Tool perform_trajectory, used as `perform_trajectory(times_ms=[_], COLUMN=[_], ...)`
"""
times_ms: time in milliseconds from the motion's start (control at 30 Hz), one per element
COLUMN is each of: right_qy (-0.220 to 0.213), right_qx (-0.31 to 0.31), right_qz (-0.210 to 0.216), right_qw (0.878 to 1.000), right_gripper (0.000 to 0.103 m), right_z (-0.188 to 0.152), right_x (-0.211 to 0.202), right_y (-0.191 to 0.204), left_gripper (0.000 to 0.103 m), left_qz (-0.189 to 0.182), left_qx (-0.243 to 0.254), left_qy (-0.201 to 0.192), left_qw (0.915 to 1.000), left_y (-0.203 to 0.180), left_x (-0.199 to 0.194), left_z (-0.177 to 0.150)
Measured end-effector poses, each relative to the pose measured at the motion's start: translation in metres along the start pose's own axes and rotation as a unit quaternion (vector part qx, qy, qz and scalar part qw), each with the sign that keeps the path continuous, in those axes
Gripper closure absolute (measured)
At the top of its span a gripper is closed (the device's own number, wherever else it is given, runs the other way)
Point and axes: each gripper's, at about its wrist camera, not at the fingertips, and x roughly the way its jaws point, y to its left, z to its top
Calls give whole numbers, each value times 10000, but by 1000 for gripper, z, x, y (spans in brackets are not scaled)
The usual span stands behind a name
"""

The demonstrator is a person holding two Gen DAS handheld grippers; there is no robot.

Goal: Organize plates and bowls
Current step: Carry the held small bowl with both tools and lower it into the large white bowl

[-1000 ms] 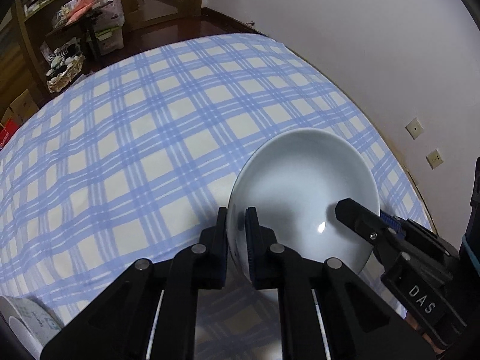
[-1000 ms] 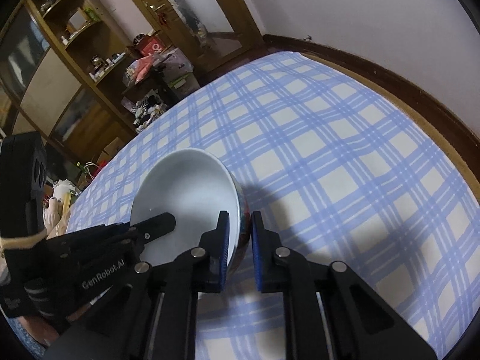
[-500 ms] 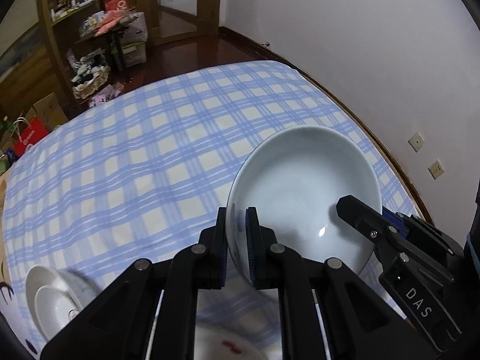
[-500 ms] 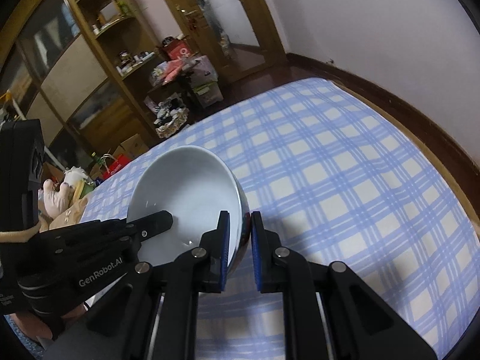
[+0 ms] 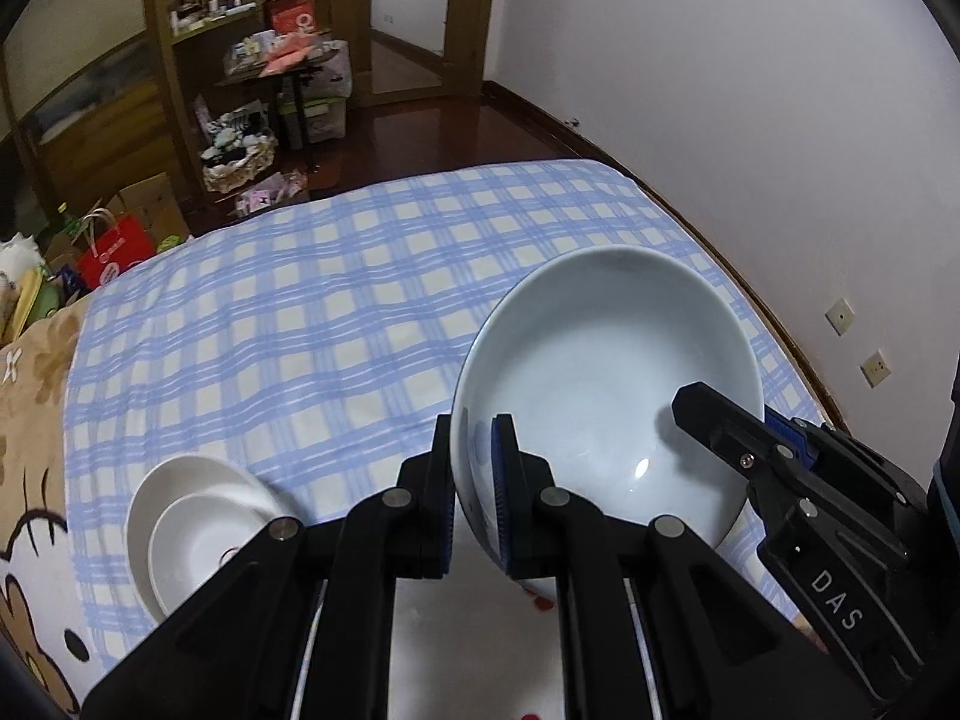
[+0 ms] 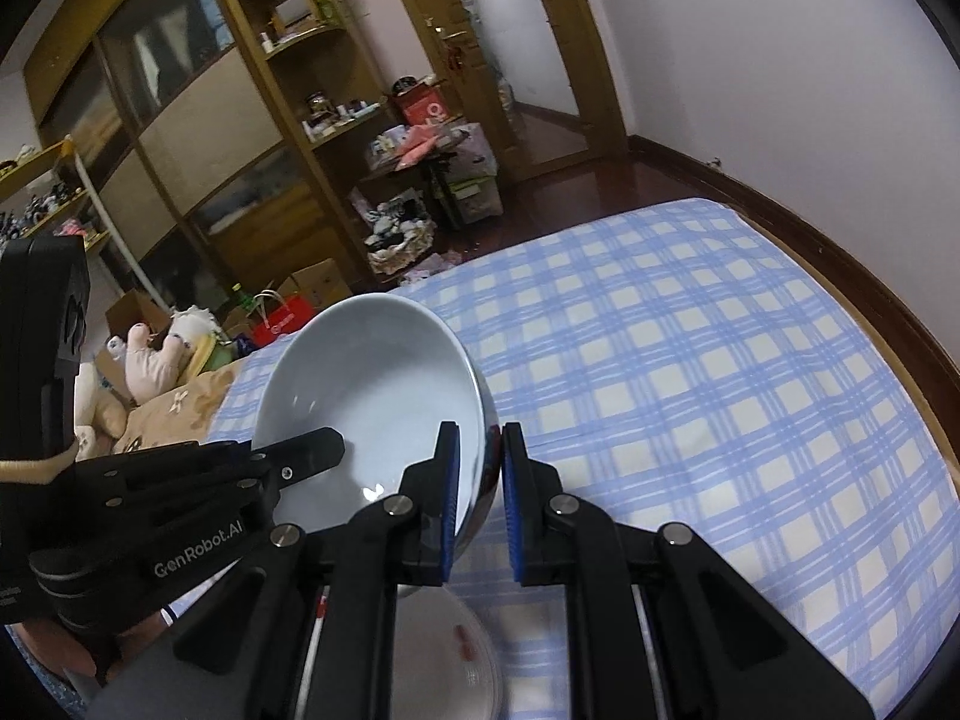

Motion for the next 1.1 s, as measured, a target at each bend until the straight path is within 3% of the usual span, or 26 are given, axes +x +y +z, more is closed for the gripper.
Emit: perform_trajectory(times_ms=[600,1100], right_qy=[7,199], right_qx=[-410,-609], right_qz=[458,718], right_qw=[9981,9954], right_gripper=[88,88], right_z=[-27,-36], right_x=[-10,13], right_y=[86,125], left_gripper=[92,92], left_qz=[411,617], left_qx=[-411,-695], left_qy=[-297,-337], left_qw=[9979,9951], left_y=[65,108], left_x=[-67,-78], left_z=[-39,-53])
